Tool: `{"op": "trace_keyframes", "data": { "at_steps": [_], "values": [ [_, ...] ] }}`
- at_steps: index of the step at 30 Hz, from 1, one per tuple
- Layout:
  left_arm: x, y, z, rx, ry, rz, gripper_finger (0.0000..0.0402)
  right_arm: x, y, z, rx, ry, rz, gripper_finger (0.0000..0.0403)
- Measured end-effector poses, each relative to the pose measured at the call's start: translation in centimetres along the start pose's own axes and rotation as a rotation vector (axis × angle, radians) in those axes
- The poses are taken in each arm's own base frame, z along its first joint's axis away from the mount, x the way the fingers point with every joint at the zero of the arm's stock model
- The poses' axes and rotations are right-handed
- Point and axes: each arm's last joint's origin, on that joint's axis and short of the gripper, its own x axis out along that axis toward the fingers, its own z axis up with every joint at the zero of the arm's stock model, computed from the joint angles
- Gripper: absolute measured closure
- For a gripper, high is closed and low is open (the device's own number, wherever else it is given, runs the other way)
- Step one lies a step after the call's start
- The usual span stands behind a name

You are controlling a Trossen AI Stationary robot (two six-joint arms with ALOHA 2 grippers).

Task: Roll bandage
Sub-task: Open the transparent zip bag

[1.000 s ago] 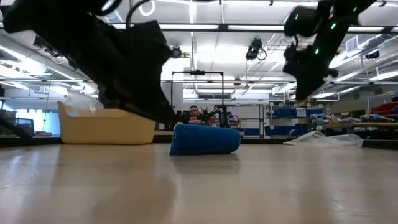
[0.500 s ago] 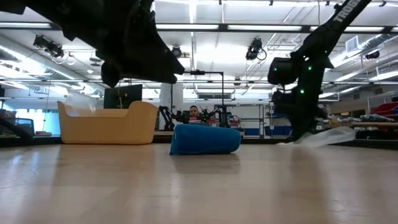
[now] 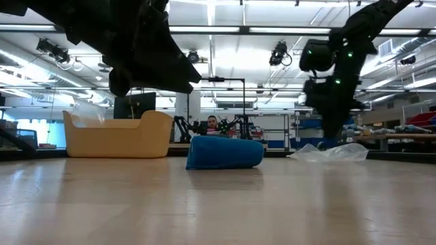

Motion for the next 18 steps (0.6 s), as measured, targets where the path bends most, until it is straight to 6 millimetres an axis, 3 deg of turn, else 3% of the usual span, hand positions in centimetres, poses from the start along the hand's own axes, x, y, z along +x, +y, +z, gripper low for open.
{"op": "trace_keyframes", "data": {
  "at_steps": [6,18],
  "values": [
    [0.0,-0.2,0.2,-0.026,-0.003,-0.028,0.0265,0.5,-2.4,-0.2,0.107,0.089,-0.068,0.0279],
    [0.0,-0.2,0.1,-0.02,0.008,-0.035,0.0265,4.5,-4.8,0.2,0.144,0.113,-0.008,0.0275]
  ]
}}
